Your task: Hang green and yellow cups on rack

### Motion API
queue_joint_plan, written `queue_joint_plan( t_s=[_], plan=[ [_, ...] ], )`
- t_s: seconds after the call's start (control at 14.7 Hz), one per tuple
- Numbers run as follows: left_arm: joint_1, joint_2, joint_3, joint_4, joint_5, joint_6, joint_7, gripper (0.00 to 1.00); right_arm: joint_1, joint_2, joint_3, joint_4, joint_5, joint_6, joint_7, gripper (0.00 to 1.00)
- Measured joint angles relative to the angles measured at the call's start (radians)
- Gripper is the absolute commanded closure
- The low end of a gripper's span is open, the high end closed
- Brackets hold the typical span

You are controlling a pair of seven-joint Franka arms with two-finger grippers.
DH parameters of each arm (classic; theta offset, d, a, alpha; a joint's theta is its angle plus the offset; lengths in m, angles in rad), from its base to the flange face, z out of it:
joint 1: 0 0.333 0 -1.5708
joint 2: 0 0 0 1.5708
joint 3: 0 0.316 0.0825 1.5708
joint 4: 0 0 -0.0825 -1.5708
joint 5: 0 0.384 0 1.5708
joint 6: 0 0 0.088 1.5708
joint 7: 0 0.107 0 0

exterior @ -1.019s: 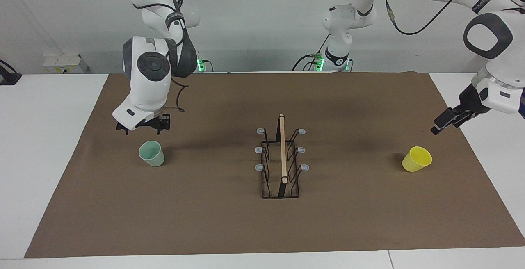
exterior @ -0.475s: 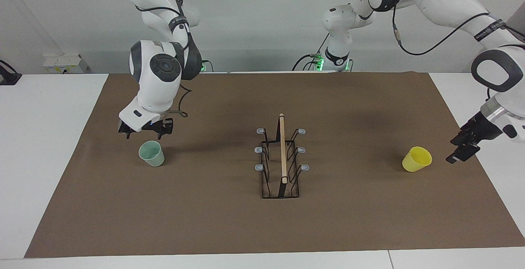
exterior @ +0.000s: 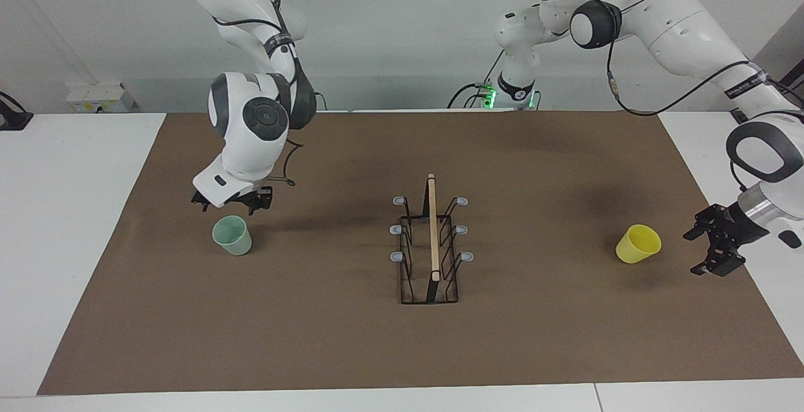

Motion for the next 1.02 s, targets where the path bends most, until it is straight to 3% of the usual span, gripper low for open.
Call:
queue_joint_plan(
  t_s=[0.48, 0.81, 1.02],
  plan=[
    [0.05, 0.034, 0.003, -0.059, -0.154, -0.008, -0.066, 0.0, 0.019, 0.0, 0.002, -0.005, -0.052, -0.059, -0.33, 0.0],
    [0.062, -0.016, 0.005, -0.248, -0.309, 0.099, -0.072, 0.0, 0.119, 0.073, 0.004, -0.02, -0.239, -0.139, -0.419, 0.0],
    [0.068, -0.053, 0.005, -0.337, -0.392, 0.113, -0.078, 0.0, 0.159, 0.127, 0.004, -0.021, -0.279, -0.163, -0.509, 0.0]
  ],
)
